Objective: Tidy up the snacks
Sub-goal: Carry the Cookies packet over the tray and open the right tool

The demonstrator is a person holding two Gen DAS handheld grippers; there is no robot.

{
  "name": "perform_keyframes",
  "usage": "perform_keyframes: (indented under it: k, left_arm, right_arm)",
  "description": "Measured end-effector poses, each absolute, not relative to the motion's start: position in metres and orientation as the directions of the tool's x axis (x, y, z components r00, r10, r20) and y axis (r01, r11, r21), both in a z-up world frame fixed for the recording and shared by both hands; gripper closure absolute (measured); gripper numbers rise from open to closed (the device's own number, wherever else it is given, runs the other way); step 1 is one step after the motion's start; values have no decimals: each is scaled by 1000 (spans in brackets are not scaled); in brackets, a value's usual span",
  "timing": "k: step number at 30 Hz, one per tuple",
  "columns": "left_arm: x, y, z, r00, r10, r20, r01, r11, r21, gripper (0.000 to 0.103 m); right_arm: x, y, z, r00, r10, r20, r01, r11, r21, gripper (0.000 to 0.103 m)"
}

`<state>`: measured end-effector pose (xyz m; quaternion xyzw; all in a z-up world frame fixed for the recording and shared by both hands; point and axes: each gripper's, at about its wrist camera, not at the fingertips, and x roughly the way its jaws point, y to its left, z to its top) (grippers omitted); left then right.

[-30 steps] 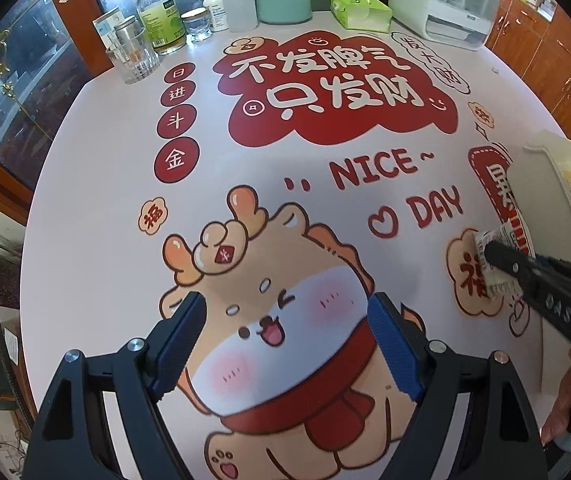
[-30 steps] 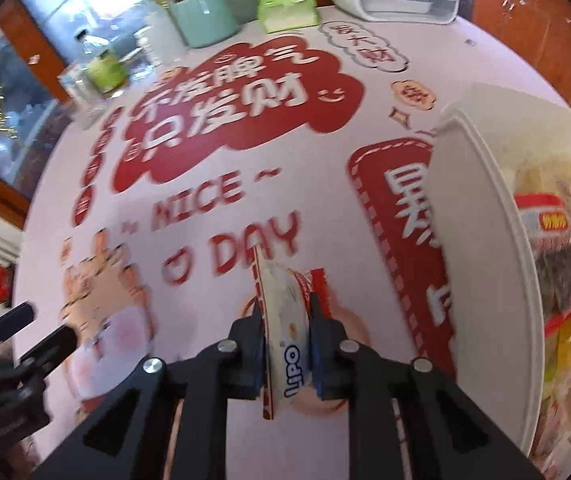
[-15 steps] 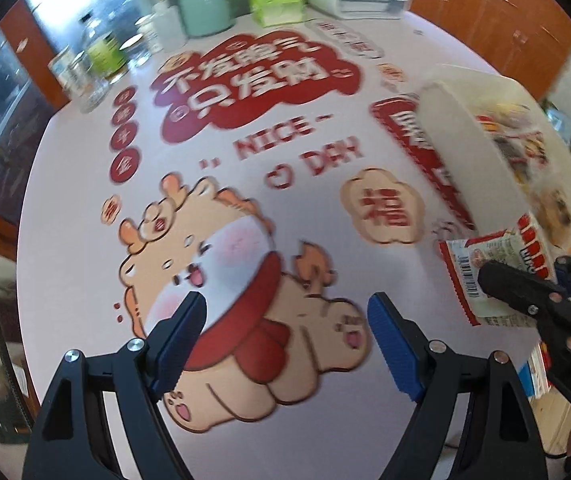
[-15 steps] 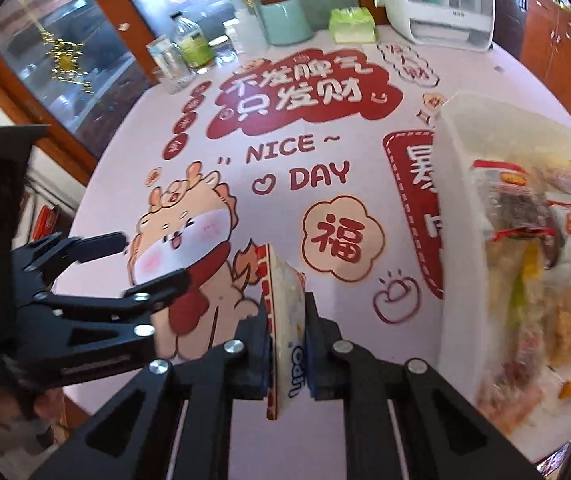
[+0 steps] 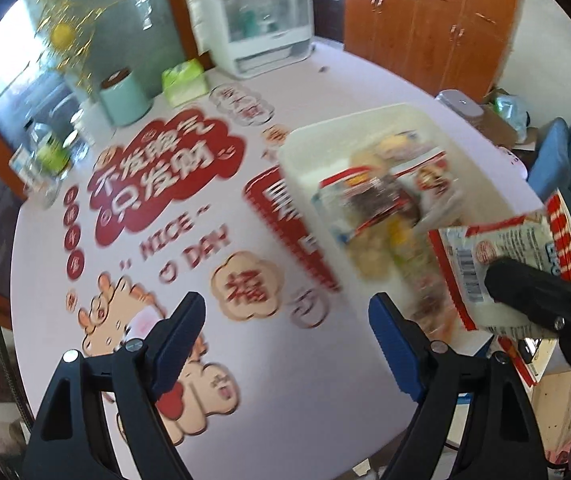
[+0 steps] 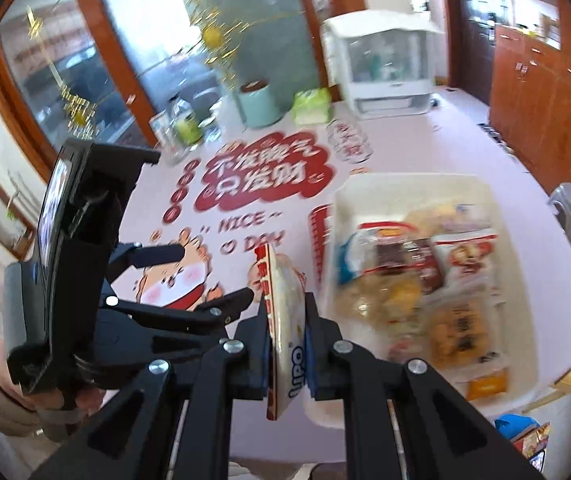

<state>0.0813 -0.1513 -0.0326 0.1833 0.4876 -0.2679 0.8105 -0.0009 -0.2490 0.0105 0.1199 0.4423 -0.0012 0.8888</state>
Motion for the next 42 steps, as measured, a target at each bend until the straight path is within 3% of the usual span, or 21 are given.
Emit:
perform_keyframes:
  k: [10,18,34,37,42]
  left_arm:
    - [72,-226,-2,451,-241,-859,615,781,104,14]
    - [74,-260,1,479,-201,-854,584,800,139,12]
    - [83,-279,-22,476,-106,-873,532,825,190,6]
    - [84,-280,-28,473,-79,-877,523,826,208,5]
    - [85,-275,-34,473,-42,-880,495,839,226,5]
  right_arm:
    - [-14,-320,31,681,3,-732,188,966,178,90]
    - [-5,-357,28,699,5,-715,191,962,194,90]
    - [30,-387,-16,612,41,-790,180,965,190,89]
    - [35,-389,-24,586,30,-809,190,966,173,85]
    - [35,-390,-29,579,16,-816,200,967,160,59]
